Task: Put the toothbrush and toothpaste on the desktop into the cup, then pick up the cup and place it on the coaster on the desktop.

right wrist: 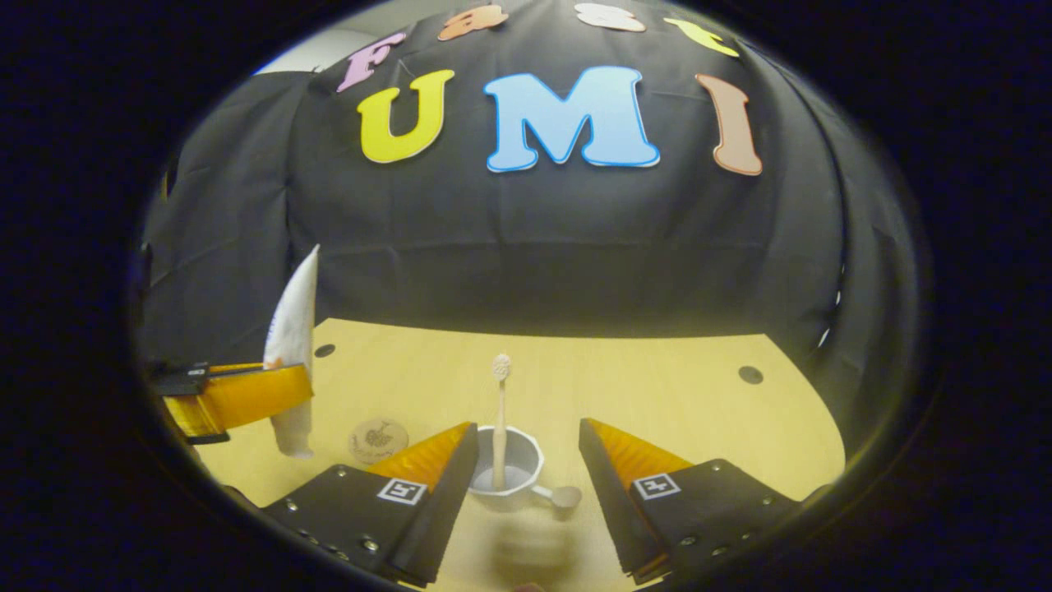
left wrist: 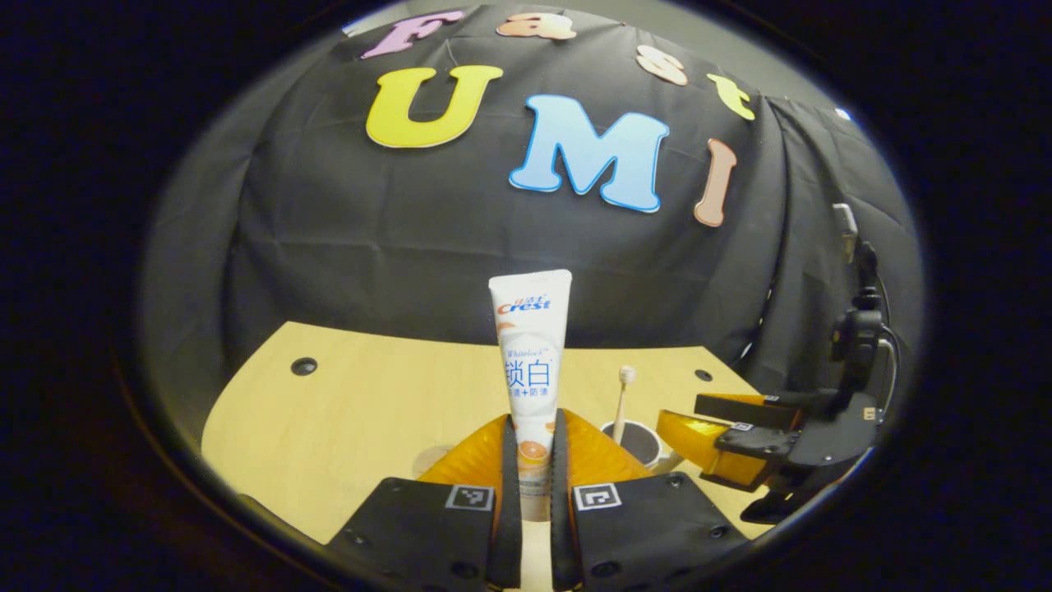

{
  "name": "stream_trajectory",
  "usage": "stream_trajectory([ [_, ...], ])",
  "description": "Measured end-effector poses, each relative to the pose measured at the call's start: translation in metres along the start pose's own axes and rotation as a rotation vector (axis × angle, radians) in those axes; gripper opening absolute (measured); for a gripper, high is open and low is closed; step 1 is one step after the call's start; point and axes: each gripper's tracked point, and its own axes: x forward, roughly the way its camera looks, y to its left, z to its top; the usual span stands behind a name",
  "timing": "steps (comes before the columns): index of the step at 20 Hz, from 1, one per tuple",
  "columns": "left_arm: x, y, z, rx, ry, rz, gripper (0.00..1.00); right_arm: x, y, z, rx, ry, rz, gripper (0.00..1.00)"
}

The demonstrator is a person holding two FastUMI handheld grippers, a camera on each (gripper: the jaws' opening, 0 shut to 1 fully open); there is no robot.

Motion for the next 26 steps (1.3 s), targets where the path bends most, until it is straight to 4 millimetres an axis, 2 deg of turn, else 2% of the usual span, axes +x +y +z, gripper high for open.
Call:
stream_trajectory([
  [4,0.022,-0.026,0.018,0.017,-0.077,-0.069,0.21,-0.027,-0.012,0.032,0.044,-0.087,-0.028,0.76],
  [6,0.030,-0.046,0.030,-0.001,-0.125,-0.123,0.21,-0.032,-0.018,0.039,0.067,-0.110,-0.040,0.76],
  [8,0.037,-0.061,0.033,-0.016,-0.153,-0.164,0.20,-0.036,-0.025,0.044,0.083,-0.120,-0.049,0.73],
  [10,0.044,-0.072,0.036,-0.034,-0.167,-0.189,0.20,-0.037,-0.033,0.047,0.089,-0.127,-0.060,0.79],
  [11,0.047,-0.076,0.034,-0.043,-0.168,-0.198,0.20,-0.038,-0.036,0.048,0.087,-0.128,-0.065,0.76],
  [15,0.067,-0.085,0.032,-0.097,-0.183,-0.224,0.20,-0.040,-0.043,0.046,0.058,-0.133,-0.084,0.76],
  [17,0.079,-0.088,0.026,-0.113,-0.172,-0.225,0.21,-0.041,-0.045,0.044,0.046,-0.128,-0.086,0.79],
  [19,0.090,-0.088,0.020,-0.137,-0.165,-0.225,0.20,-0.042,-0.044,0.040,0.035,-0.124,-0.084,0.76],
  [20,0.094,-0.088,0.017,-0.144,-0.164,-0.222,0.20,-0.042,-0.045,0.038,0.030,-0.119,-0.086,0.79],
  [26,0.105,-0.088,-0.017,-0.104,-0.123,-0.202,0.20,-0.043,-0.054,0.024,0.032,-0.086,-0.098,0.76],
])
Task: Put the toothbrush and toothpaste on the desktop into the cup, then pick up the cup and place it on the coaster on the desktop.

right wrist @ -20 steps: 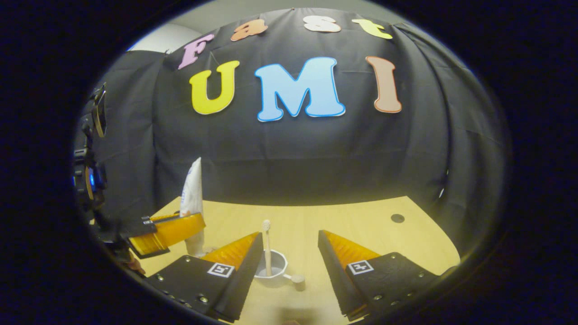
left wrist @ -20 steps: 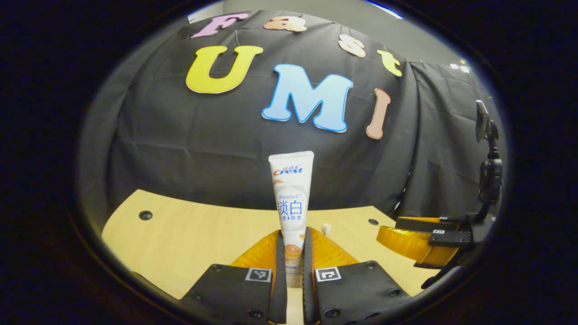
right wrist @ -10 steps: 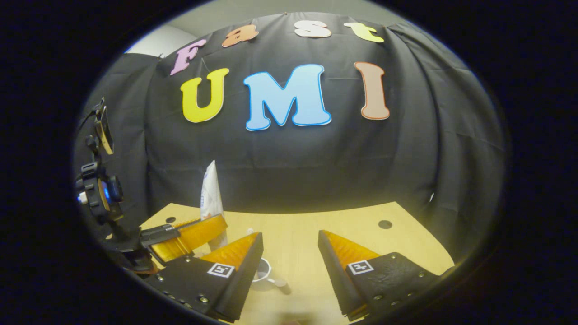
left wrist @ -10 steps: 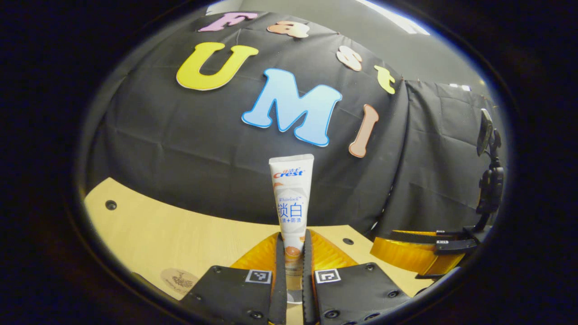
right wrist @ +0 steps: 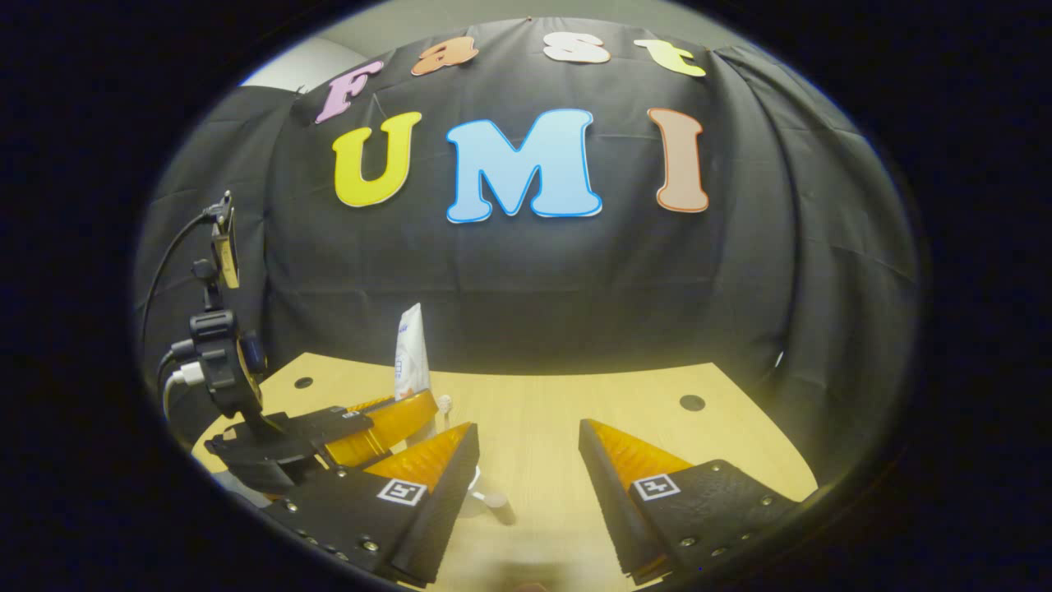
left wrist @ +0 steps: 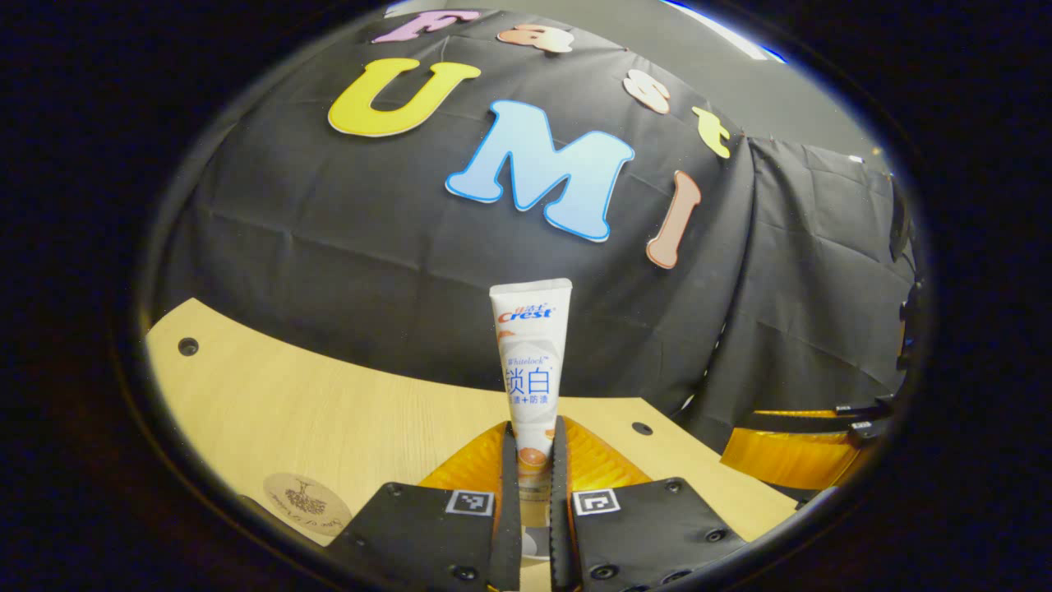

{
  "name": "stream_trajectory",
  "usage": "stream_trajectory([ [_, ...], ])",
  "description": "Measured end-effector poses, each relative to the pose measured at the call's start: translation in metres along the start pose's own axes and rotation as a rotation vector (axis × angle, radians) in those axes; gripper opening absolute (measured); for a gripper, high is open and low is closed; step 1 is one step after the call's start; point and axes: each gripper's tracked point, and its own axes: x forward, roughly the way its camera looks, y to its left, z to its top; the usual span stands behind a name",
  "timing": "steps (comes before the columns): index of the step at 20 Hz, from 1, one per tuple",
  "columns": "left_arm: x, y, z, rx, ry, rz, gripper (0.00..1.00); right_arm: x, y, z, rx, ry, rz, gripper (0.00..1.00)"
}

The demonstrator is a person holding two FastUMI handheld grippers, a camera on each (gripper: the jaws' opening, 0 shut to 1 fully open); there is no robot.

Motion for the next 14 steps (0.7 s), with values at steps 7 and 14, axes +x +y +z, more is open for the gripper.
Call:
stream_trajectory([
  [7,0.001,0.003,-0.029,0.040,0.044,0.036,0.24,0.003,-0.005,-0.012,-0.014,0.035,-0.005,0.76],
  [14,-0.008,-0.002,-0.027,0.003,0.041,0.015,0.58,0.008,0.002,-0.024,-0.019,0.081,0.025,0.76],
])
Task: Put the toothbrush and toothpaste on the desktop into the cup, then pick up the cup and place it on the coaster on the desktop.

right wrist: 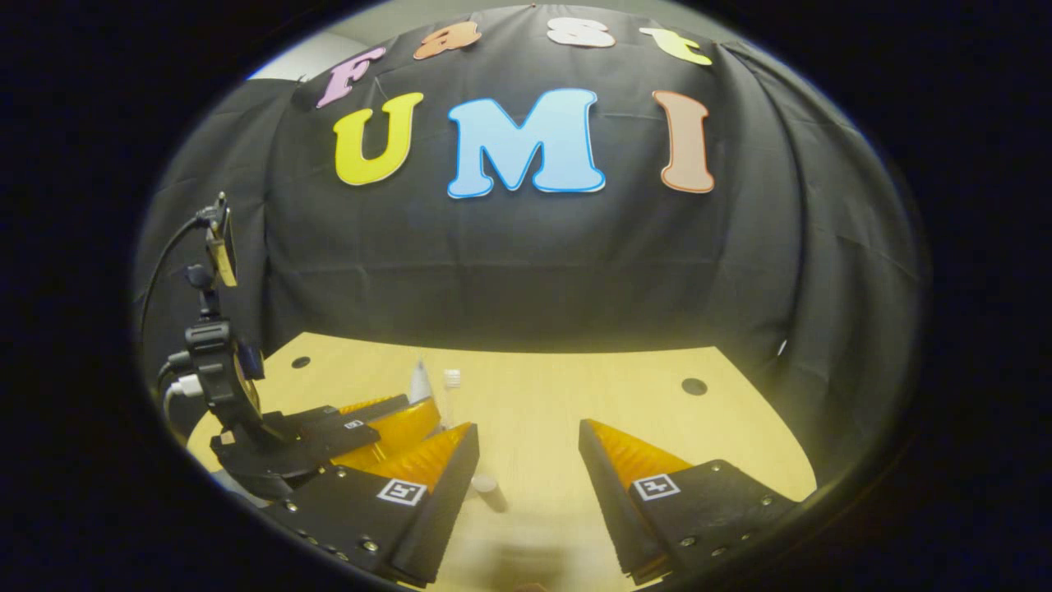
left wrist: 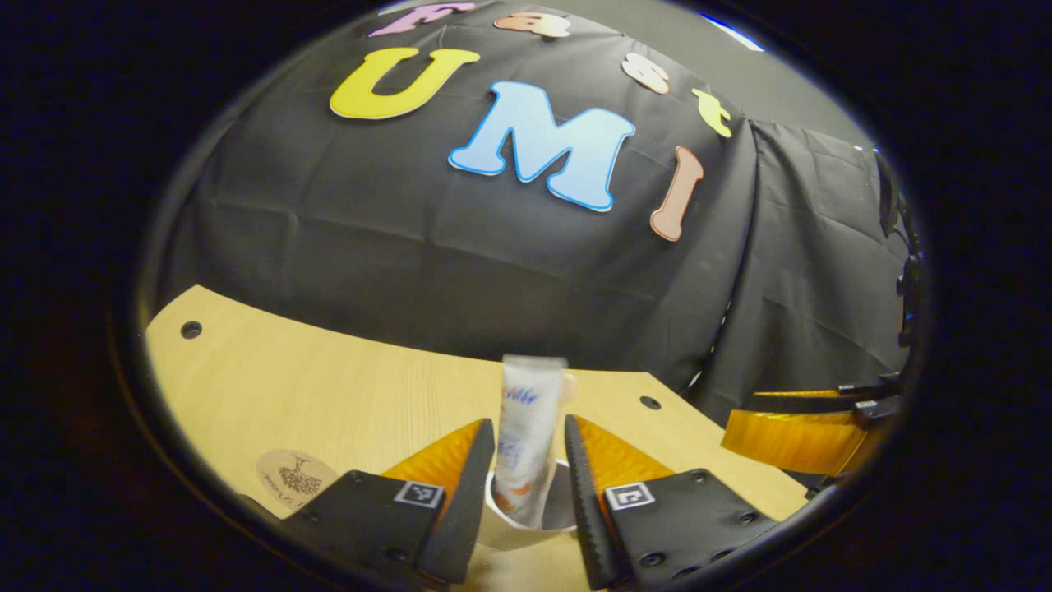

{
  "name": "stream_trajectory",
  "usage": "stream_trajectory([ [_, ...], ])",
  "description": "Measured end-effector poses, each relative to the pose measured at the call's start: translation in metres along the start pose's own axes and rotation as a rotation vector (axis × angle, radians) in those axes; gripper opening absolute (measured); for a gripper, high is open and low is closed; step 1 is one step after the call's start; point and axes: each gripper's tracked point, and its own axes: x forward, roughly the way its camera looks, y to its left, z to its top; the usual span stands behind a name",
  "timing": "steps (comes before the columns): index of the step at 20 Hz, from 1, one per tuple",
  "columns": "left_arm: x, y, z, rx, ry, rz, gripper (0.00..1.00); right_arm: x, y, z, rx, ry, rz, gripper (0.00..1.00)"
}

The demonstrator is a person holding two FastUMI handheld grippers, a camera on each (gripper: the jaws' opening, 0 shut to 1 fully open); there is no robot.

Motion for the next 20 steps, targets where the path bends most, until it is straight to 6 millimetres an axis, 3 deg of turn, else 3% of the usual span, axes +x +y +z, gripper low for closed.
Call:
stream_trajectory([
  [1,-0.003,-0.002,0.003,0.000,-0.008,-0.002,0.76,0.001,0.003,-0.003,-0.003,0.013,0.010,0.76],
  [2,-0.005,-0.004,0.007,-0.001,-0.014,-0.004,0.82,0.003,0.006,-0.006,-0.012,0.027,0.020,0.76],
  [3,-0.009,-0.005,0.011,0.000,-0.023,-0.002,0.93,0.003,0.008,-0.008,-0.027,0.038,0.028,0.76],
  [4,-0.012,-0.007,0.015,0.003,-0.030,-0.002,0.96,0.004,0.010,-0.011,-0.045,0.051,0.035,0.76],
  [8,-0.030,-0.005,0.034,0.034,-0.058,0.013,0.96,0.009,0.024,-0.026,-0.104,0.119,0.103,0.76],
  [13,-0.055,0.013,0.056,0.072,-0.083,0.073,0.96,0.015,0.035,-0.056,-0.206,0.234,0.161,0.76],
  [18,-0.078,0.038,0.054,0.074,-0.055,0.141,0.99,0.028,0.044,-0.086,-0.284,0.353,0.207,0.75],
  [19,-0.084,0.043,0.054,0.071,-0.054,0.155,0.93,0.031,0.045,-0.091,-0.301,0.377,0.215,0.75],
  [20,-0.088,0.048,0.054,0.066,-0.052,0.167,0.93,0.034,0.045,-0.096,-0.312,0.402,0.226,0.75],
])
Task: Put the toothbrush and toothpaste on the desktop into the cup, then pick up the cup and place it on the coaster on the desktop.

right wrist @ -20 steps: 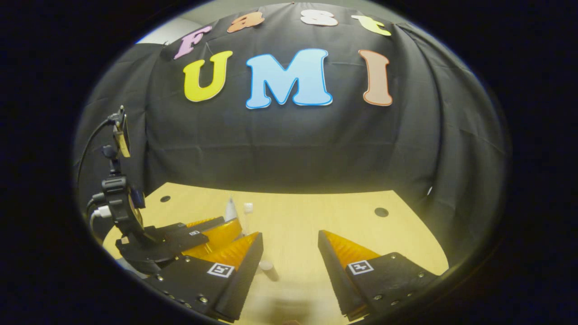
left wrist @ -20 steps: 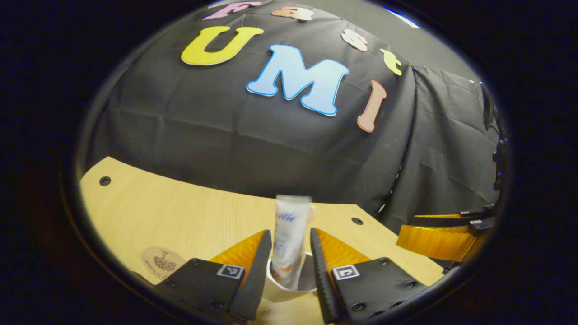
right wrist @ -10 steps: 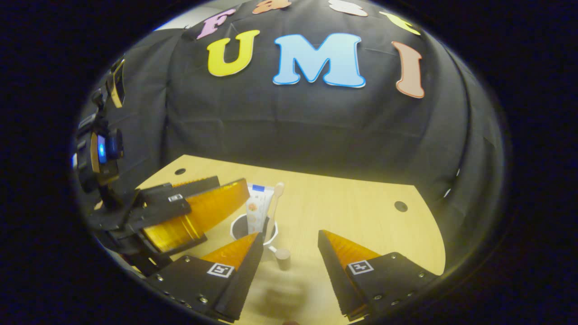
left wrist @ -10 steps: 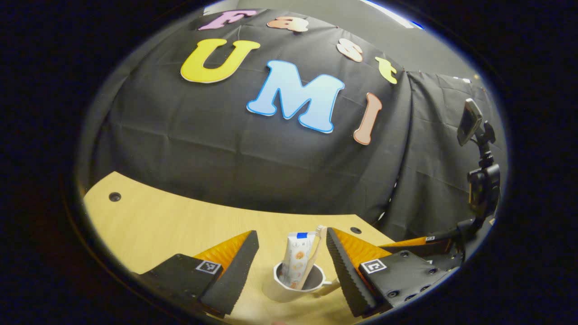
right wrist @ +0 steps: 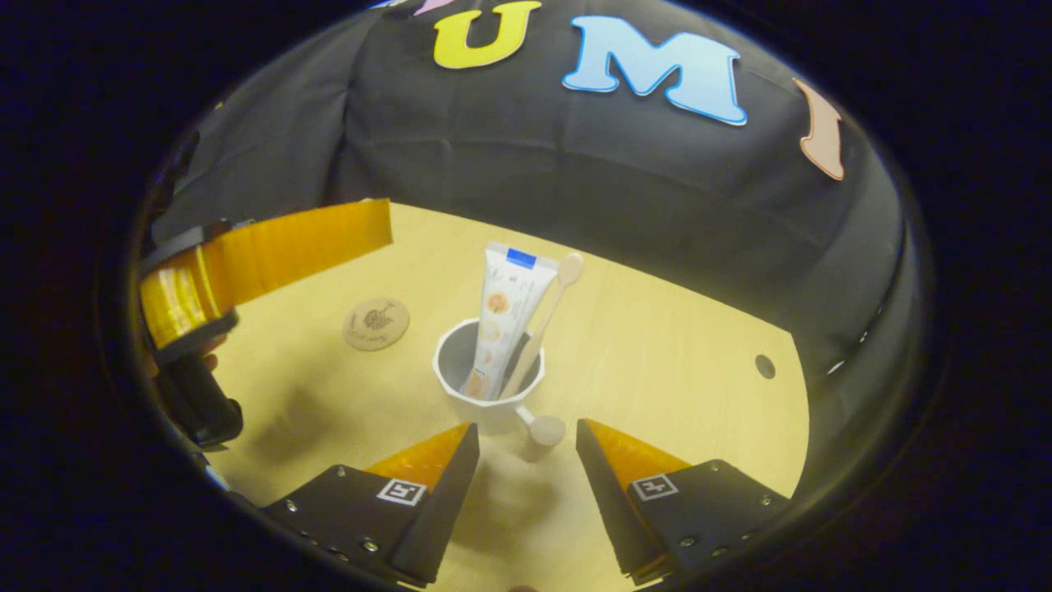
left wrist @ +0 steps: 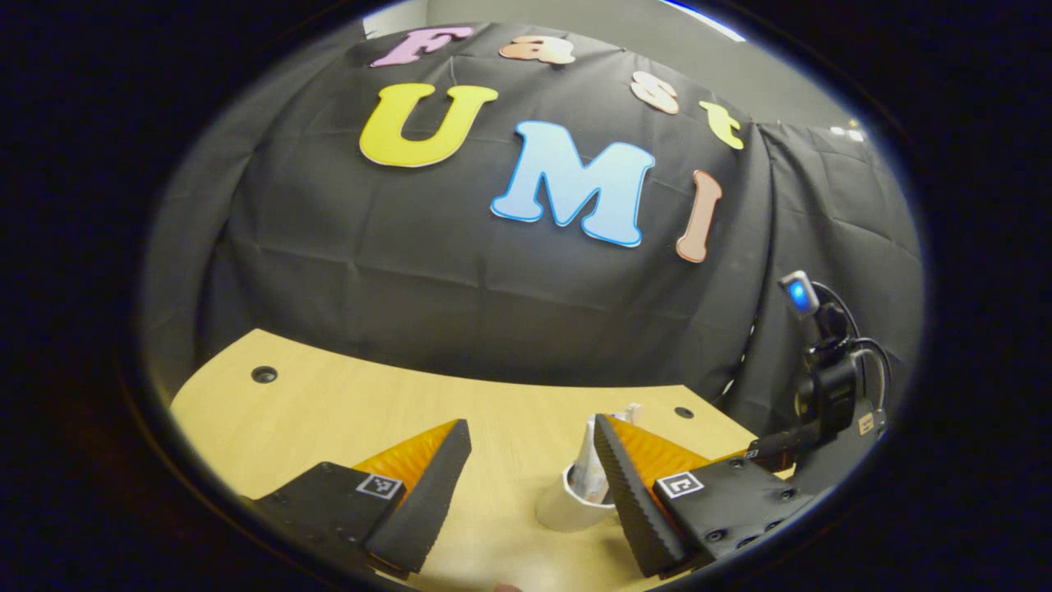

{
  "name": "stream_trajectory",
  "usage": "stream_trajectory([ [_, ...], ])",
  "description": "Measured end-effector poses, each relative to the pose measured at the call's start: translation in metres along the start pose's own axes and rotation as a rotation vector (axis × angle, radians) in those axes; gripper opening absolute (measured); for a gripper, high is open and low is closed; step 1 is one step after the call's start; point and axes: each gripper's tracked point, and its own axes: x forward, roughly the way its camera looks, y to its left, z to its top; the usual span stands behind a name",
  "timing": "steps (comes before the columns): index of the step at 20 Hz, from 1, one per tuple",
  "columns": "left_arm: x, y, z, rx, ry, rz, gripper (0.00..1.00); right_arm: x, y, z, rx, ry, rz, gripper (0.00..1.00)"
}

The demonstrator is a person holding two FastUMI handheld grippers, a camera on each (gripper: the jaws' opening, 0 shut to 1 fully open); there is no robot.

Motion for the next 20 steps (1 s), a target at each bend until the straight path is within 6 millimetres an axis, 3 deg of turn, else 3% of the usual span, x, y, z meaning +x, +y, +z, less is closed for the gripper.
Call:
stream_trajectory([
  [2,-0.009,0.011,-0.003,-0.005,0.014,0.025,0.96,0.010,0.002,-0.002,-0.015,0.050,0.029,0.75],
  [8,-0.031,0.042,-0.022,-0.014,0.059,0.096,0.93,0.033,-0.003,-0.016,-0.067,0.186,0.065,0.75],
  [9,-0.034,0.045,-0.023,-0.020,0.062,0.104,0.96,0.035,-0.001,-0.017,-0.066,0.205,0.079,0.75],
  [12,-0.037,0.050,-0.029,-0.030,0.077,0.117,0.93,0.041,0.002,-0.021,-0.096,0.243,0.099,0.75],
  [17,-0.045,0.056,-0.043,-0.028,0.118,0.129,1.00,0.052,0.001,-0.021,-0.149,0.282,0.106,0.73],
  [18,-0.047,0.058,-0.046,-0.032,0.124,0.134,0.93,0.053,0.004,-0.022,-0.141,0.296,0.120,0.67],
  [20,-0.050,0.059,-0.051,-0.039,0.135,0.139,0.96,0.054,0.004,-0.025,-0.130,0.312,0.124,0.63],
])
